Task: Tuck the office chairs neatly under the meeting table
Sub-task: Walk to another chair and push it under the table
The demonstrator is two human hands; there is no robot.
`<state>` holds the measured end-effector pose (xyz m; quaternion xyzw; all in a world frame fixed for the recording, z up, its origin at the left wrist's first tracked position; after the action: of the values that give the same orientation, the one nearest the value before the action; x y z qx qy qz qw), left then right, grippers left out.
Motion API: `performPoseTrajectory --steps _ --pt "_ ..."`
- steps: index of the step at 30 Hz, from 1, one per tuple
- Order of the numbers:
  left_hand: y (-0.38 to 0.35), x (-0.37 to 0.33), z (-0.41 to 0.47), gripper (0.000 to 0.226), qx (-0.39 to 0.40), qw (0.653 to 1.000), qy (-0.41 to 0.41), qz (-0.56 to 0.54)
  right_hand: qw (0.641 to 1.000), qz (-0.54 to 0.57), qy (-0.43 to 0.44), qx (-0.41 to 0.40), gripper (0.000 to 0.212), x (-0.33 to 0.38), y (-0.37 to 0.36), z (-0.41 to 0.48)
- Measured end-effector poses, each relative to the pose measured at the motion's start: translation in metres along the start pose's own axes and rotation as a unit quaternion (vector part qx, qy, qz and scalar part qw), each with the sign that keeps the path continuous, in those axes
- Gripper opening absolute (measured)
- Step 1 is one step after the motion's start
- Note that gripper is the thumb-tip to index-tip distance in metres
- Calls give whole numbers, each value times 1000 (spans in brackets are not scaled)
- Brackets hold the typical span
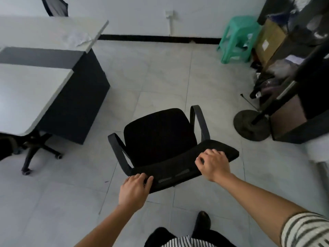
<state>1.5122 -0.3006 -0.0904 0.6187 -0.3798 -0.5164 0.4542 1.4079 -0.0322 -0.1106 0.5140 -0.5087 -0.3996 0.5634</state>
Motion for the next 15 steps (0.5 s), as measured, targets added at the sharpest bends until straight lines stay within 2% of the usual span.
performPoseTrajectory --steps 2,6,11,15 --pt "2 -6 21 38 -22 1000 19 8 1000 -9 23 7 44 -2 1 36" --pt "1 -2 70 42 -51 996 67 0 998 -13 68 5 62 11 3 113" --pt "5 23 143 42 -79 991 108 -10 994 -26 105 -3 45 44 -3 217" --pt "19 58 208 43 -77 989 128 -15 993 -27 116 -4 48 91 -4 294"
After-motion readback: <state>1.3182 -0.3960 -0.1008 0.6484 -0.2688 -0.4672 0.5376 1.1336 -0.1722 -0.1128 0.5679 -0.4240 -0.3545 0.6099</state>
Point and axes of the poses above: each hand's wrist, its own z-axis towards the middle knuckle, its own y-axis out of the back of the hand, x = y × z, the point moved 4 cm from there along z, towards the middle knuckle, and after that the axes turned 11 degrees about -x, right-handed, at the moved point
